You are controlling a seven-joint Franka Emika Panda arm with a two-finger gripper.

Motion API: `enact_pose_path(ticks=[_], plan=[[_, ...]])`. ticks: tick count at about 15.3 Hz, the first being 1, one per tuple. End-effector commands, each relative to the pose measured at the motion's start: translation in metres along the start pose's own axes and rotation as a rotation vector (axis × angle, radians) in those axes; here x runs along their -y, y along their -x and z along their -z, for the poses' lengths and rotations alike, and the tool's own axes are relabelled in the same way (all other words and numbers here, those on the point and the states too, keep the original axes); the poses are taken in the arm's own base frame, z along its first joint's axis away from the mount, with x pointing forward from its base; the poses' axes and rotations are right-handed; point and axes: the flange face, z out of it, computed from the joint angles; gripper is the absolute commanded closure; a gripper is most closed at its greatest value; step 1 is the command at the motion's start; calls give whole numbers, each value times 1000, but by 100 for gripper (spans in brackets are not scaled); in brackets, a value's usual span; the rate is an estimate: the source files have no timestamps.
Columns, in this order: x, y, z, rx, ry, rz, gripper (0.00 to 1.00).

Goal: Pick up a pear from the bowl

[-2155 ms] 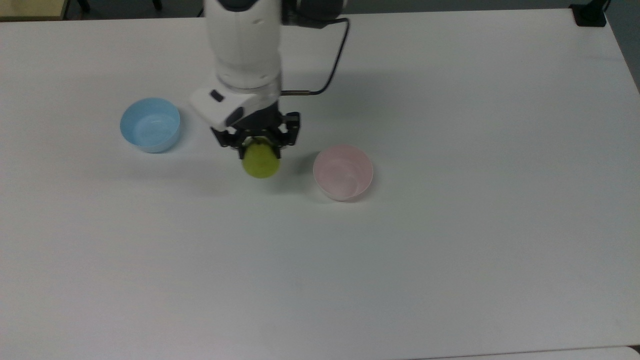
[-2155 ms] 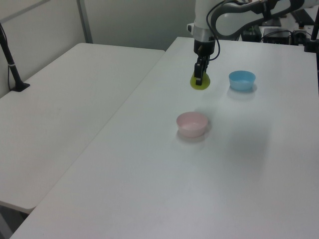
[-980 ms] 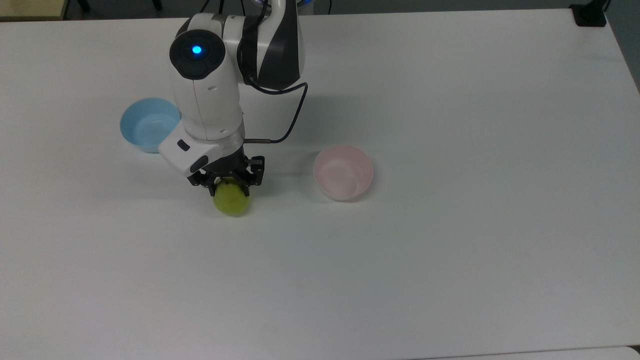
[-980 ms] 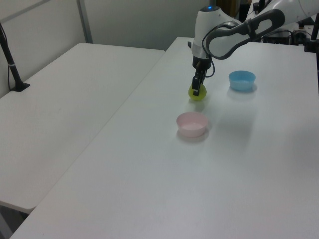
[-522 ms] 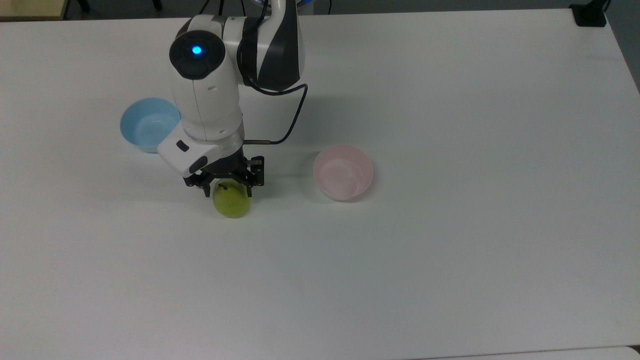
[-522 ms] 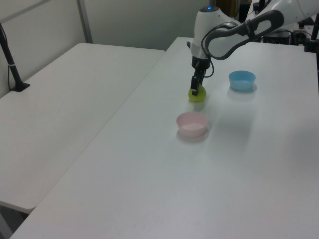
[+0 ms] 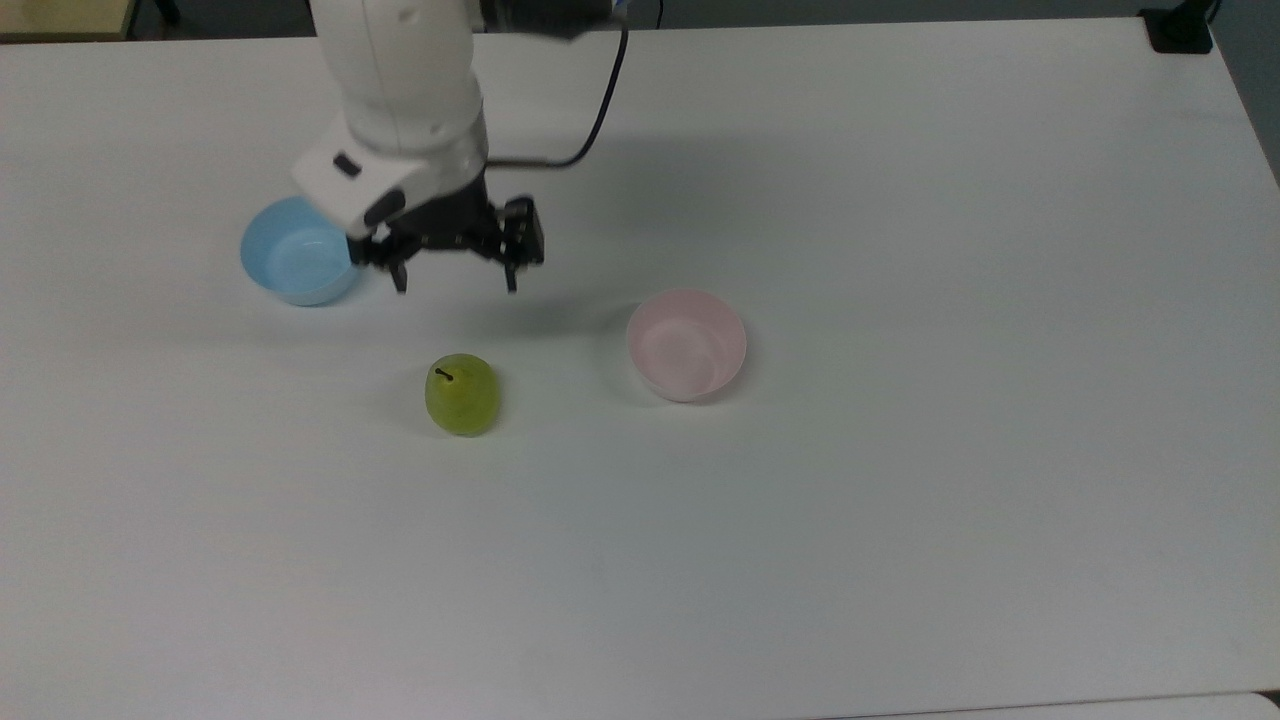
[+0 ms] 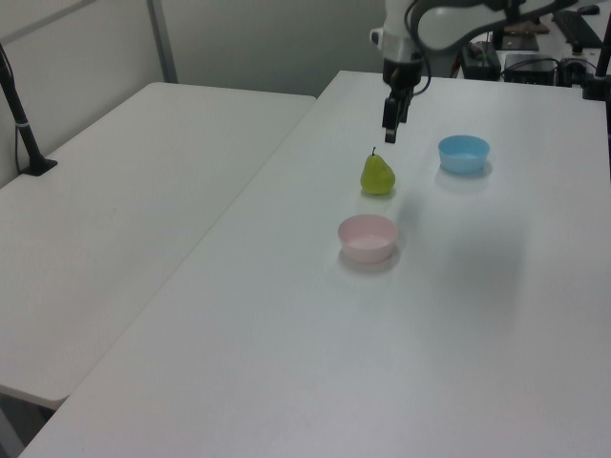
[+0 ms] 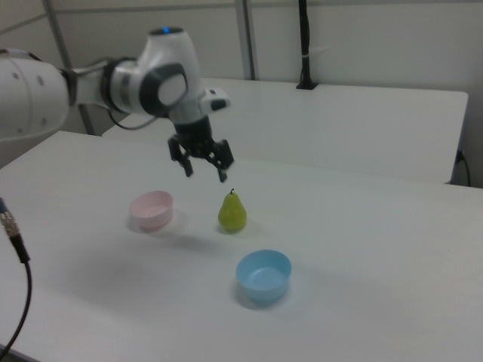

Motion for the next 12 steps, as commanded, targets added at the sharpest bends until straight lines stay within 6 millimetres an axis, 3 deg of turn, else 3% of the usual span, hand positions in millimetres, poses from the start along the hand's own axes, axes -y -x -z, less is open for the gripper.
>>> enact_pose_path(ticks=[1,3,5,7,12], plan=[[20,39,65,57,41,-14,0],[24,60,100,70,39,-20,0],[46,78,123,75,37,15,0],[51,94,139,78,36,14,0],[58,100,143,77,35,28,0]])
